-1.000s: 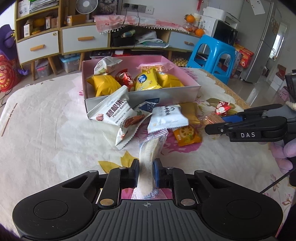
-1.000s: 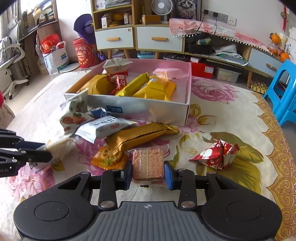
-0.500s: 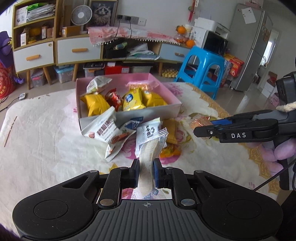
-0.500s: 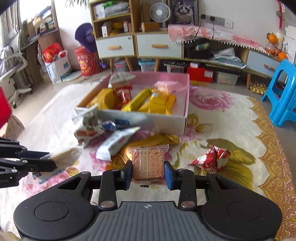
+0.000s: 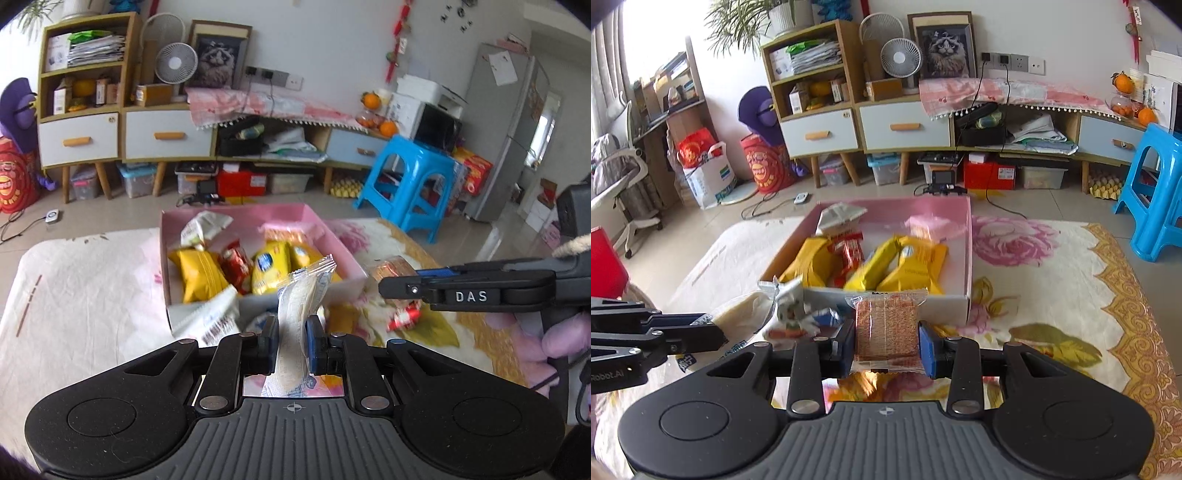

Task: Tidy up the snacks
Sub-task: 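Carry the pastry and wafer pack over the pink box with both tools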

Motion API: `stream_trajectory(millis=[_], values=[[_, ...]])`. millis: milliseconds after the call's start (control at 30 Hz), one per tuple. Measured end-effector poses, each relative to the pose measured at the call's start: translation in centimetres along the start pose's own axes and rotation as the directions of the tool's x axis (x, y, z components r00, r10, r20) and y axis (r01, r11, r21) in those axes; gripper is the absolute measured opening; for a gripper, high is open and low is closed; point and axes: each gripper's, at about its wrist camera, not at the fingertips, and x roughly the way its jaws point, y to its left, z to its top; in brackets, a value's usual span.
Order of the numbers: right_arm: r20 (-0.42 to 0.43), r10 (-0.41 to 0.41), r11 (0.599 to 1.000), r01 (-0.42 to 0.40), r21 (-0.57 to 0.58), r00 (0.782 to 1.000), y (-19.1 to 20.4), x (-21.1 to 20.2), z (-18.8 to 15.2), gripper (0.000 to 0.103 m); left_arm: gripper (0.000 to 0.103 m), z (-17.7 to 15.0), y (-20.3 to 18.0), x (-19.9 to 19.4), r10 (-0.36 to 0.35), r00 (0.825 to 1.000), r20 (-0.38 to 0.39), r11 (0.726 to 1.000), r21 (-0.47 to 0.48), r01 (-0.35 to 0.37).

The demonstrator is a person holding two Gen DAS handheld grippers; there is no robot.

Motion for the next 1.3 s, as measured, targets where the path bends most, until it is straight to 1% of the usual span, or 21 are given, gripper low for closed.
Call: stream_trajectory(millis=[200,367,567,767,967,1100,1233,1300], values=[[0.030,-0.002,0.999,0.000,0.046,1.000,-0.4,0.9,1.7,0.027,0.013,1.5,0.7,1.3,0.033,0.999,0.030,0.998,-0.045,-0.032],[0.038,-0.003,0.997,-0.001,0.083,0.999,-0.9,2.4,2.6,0.027,0.013,2.6,1.0,3.1,0.060,0.997,0.044,0.995,-0.087,-0.056],[0.039,-0.017,0.996,0.013,0.089,0.999,-1.7,4.4,3.0,0.027,0.013,4.6,1.7,5.7,0.080,0.996,0.046,0.993,-0.093,-0.075],[0.025,0.010,0.987,-0.014,0.160,1.000,-3.4,6.5,3.2,0.027,0.013,6.6,2.4,9.3,0.085,0.996,0.041,0.989,-0.126,-0.079],[0.021,0.012,0.973,-0.016,0.229,1.000,-4.6,8.4,3.4,0.027,0.013,7.7,2.6,13.1,0.096,0.995,0.014,0.985,-0.146,-0.093],[0.012,0.000,0.969,-0.002,0.246,1.000,-5.0,9.0,3.1,0.027,0.013,7.9,2.4,15.2,0.109,0.994,0.000,0.983,-0.148,-0.108],[0.014,-0.001,0.966,-0.003,0.260,1.000,-5.6,9.1,3.0,0.028,0.014,8.0,2.4,16.5,0.136,0.990,-0.019,0.979,-0.150,-0.138],[0.016,0.002,0.966,-0.006,0.260,1.000,-5.7,9.1,3.1,0.029,0.016,8.1,2.5,17.1,0.158,0.987,-0.036,0.975,-0.152,-0.161]])
